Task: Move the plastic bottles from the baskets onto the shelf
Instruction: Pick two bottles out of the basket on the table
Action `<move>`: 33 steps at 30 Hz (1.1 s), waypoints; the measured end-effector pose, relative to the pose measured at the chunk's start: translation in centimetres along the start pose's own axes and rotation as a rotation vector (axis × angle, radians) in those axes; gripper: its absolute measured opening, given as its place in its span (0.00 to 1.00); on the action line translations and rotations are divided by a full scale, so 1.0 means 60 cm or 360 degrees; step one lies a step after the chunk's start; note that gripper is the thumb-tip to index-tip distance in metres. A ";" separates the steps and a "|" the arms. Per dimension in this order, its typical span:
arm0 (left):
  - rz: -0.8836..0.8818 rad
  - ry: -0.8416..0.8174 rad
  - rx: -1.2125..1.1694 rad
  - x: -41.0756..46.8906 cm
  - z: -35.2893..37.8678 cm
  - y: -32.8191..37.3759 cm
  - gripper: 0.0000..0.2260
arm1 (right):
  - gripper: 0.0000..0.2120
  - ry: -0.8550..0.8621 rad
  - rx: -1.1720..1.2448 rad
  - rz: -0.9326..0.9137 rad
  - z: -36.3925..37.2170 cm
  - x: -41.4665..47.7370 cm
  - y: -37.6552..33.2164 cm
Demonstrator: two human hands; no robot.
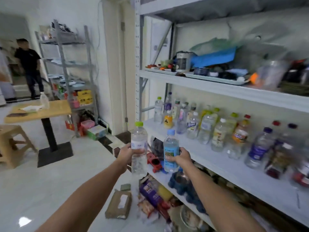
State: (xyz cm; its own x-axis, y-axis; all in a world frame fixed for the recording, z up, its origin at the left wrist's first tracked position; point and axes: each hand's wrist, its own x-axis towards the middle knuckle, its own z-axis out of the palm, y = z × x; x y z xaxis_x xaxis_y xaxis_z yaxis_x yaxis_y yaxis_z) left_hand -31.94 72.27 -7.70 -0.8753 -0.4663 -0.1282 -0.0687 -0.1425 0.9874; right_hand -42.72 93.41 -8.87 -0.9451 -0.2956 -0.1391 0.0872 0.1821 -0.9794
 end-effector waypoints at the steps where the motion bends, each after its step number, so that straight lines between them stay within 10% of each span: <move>1: 0.0006 -0.0074 0.0014 0.011 0.042 0.001 0.22 | 0.24 0.0080 0.0017 0.0014 -0.038 0.003 0.006; 18: -0.0039 -0.1346 0.0208 0.097 0.636 -0.026 0.26 | 0.22 0.1021 0.0422 0.0073 -0.535 -0.039 0.106; 33: -0.0121 -0.1826 0.0324 -0.011 0.907 -0.118 0.25 | 0.22 0.1754 0.0486 0.0225 -0.749 -0.221 0.207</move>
State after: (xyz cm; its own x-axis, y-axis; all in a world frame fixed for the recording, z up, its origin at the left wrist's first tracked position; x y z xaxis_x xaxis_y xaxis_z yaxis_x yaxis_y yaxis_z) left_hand -56.95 121.11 -9.58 -0.7777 0.6148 -0.1313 -0.1240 0.0548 0.9908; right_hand -43.28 141.72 -12.61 -0.6695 0.7169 -0.1945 0.1450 -0.1307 -0.9808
